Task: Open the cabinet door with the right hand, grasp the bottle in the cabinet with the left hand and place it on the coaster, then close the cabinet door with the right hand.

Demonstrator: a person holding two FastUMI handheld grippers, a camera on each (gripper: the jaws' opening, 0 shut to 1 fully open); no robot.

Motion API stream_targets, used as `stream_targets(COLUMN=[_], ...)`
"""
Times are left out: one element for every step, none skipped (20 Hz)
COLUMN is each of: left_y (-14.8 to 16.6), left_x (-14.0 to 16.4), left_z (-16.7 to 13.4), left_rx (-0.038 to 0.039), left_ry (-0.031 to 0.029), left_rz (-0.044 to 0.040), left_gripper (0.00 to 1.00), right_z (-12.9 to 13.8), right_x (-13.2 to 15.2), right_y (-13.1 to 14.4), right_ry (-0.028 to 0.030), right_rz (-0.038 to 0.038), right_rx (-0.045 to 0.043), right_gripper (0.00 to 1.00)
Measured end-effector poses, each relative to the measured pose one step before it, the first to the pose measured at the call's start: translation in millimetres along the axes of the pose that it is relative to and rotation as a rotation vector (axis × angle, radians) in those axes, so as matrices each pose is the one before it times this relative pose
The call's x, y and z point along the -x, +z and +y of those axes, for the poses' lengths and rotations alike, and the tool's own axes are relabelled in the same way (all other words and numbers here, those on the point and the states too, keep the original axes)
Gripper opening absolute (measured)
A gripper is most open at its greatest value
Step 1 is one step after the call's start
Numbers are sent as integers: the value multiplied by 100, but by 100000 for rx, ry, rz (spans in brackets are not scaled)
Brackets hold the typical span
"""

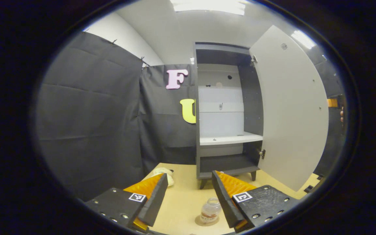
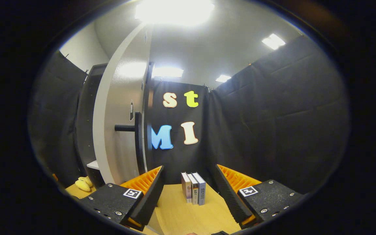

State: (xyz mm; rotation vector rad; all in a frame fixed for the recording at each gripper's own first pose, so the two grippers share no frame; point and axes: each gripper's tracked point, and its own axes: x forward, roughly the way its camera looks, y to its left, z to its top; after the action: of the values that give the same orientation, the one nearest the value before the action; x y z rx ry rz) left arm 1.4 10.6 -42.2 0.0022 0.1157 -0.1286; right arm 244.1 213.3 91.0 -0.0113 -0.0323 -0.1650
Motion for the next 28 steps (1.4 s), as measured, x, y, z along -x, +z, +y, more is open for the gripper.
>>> stream_targets(left_y=[-29, -73, -82, -116, 47, -34, -10, -42, -138, -193, -208, -147, -115, -41, -16, -36, 82, 66, 90, 110, 95, 17, 153, 90, 42, 33, 8, -84], left_x=[-181, 114, 14, -109, 31, -61, 5, 16, 43, 67, 111, 176, 194, 310, 155, 184, 137, 119, 129, 33, 5, -18, 52, 9, -124, 2, 56, 0], left_z=[421, 548, 359, 151, 69, 159, 31, 84, 223, 145, 363, 418, 428, 289, 443, 591, 525, 552, 394, 380, 261, 212, 262, 198, 190, 147, 155, 61], left_rx=[-190, -87, 241, 423, 276, 187, -97, -229, -187, 76, 303, 372, 430, 250, -176, -412, -360, 74, 371, 397, 198, 142, 175, 181, 128, 74, 88, 111], left_ry=[-122, 39, -233, -402, -653, -569, -778, -584, -451, -409, -117, 65, -66, -420, 59, 277, 412, 395, 232, 141, 58, 75, 30, 53, 25, 178, 0, -28], left_rz=[14, 30, 98, 125, -181, -319, -228, -158, 8, 218, 334, 236, 12, 26, -58, -49, -112, -240, -362, -243, -202, -171, -357, -313, -208, -242, -75, 181], left_gripper=[81, 81, 81, 77, 77, 77, 77, 77, 77, 77, 81, 81, 81, 81, 77, 81, 81, 77, 81, 81, 81, 84, 81, 84, 84, 81, 81, 81], right_z=[149, 143, 216, 297, 362, 372, 534, 526, 624, 731, 735, 619, 678, 662, 777, 403, 594, 677, 585, 715, 640, 546, 626, 549, 593, 579, 549, 540], right_x=[151, 286, 238, 220, 317, 259, 253, 123, 219, 206, 228, 214, 179, 280, 298, 110, 205, 56, 31, -92, 6, -98, 73, -47, -72, -86, -79, -142], right_y=[-28, 6, -61, 44, 96, -8, -2, -12, -1, 31, -26, -18, 52, -28, 25, 49, 115, -11, 13, -156, -11, -48, 40, -12, 37, -85, -9, -96], right_ry=[-479, -596, -386, -112, 58, 362, 420, 621, 838, 1070, 970, 934, 860, 933, 915, 867, 799, 649, 588, 601, 695, 804, 871, 863, 895, 1029, 1075, 1010], right_rz=[186, 152, -72, -98, -20, 42, 188, 88, -210, -50, -140, -179, -234, -1, -100, -71, -133, -53, -73, -26, 4, 14, -16, -5, -99, -133, -85, -89], right_rx=[-270, -262, 70, 289, 426, 209, -231, -290, -174, -55, -146, -129, -107, -61, 80, 180, 217, 40, -152, -207, -222, -70, -11, 34, -20, 38, -31, 23], right_gripper=[92, 92, 92, 92, 92, 92, 92, 92, 92, 92, 92, 92, 92, 92, 92, 92, 92, 92, 92, 92, 92, 92, 92, 92, 92, 92, 92, 92])
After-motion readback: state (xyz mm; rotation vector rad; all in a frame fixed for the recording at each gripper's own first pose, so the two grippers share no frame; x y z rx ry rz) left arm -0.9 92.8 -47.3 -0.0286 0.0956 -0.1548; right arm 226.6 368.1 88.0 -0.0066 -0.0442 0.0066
